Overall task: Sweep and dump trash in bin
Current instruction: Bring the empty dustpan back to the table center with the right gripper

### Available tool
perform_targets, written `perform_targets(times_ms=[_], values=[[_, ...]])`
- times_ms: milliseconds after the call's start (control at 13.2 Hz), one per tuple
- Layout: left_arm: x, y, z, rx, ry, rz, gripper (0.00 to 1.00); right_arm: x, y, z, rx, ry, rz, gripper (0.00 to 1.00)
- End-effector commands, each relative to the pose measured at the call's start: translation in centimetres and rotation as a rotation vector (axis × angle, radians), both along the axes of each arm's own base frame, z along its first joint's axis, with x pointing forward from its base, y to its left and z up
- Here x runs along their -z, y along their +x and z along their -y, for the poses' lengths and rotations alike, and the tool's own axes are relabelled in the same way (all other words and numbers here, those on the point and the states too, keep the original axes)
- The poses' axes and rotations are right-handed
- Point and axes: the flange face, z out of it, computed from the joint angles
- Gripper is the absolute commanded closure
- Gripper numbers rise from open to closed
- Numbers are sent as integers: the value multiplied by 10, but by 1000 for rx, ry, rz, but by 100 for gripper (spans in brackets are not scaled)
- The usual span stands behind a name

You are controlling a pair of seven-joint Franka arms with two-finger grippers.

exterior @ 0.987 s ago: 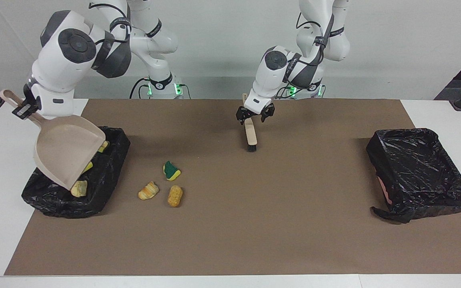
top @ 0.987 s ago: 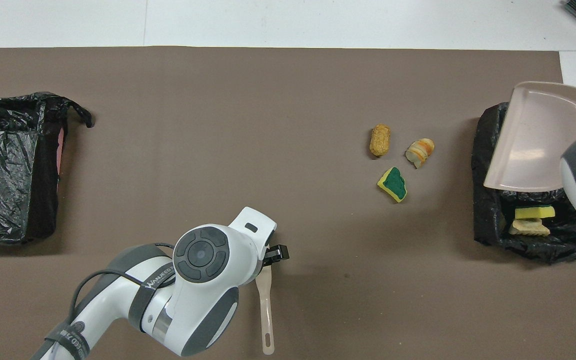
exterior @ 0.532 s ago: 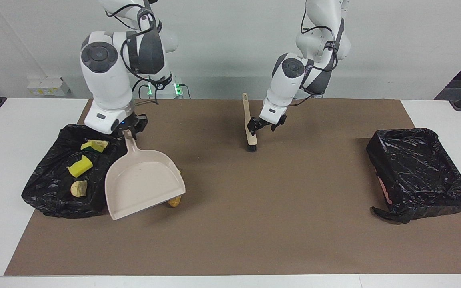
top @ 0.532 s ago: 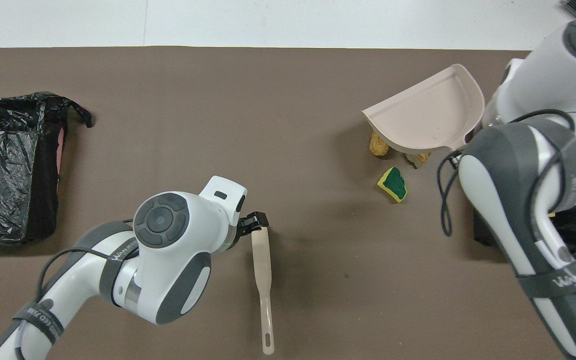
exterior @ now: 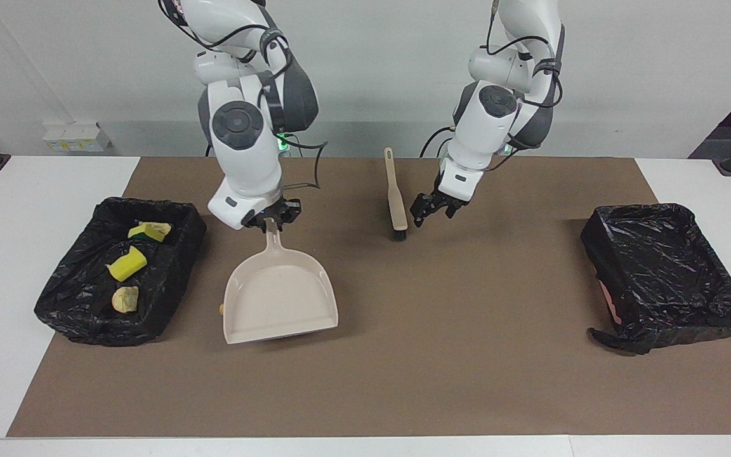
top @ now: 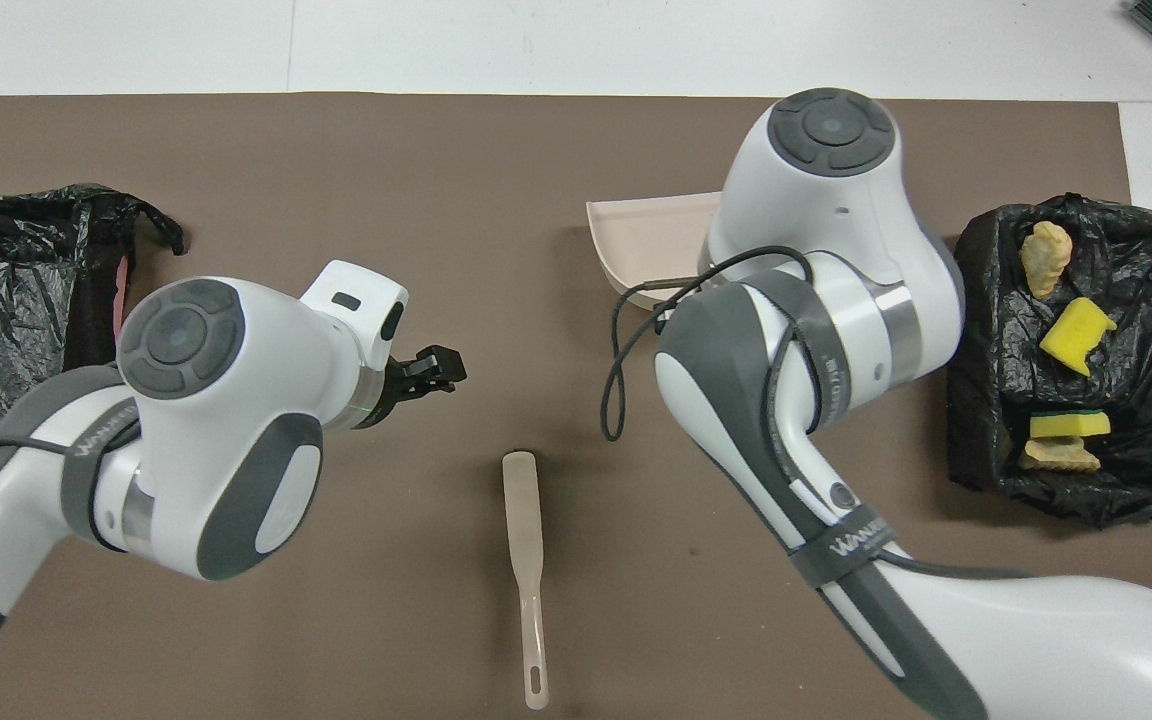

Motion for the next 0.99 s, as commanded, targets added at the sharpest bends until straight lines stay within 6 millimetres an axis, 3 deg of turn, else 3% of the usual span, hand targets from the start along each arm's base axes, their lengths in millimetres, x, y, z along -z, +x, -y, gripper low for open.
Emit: perform_targets(times_ms=[0,304,456,532,607,835,911], values=[[-8,10,-19,118,28,-29,0,23,10,-54,122,51,31,100],[-7,10,-29,194,30,-40,0,66,9,-124,236,145,75,100],[-5,12,-35,219,29,-41,0,71,2,-142,251,164,90,95],[-6,12,-36,234,26,-35,0,70,1,-143,255,172,82,29],[-5,12,-37,253,24,-34,0,69,-6,-150,240,165,73,0],[-2,20,-56,282,15,-29,0,58,-7,-144,231,160,64,0],[0,21,-57,310,5,-26,0,41,-8,-136,230,156,58,0]])
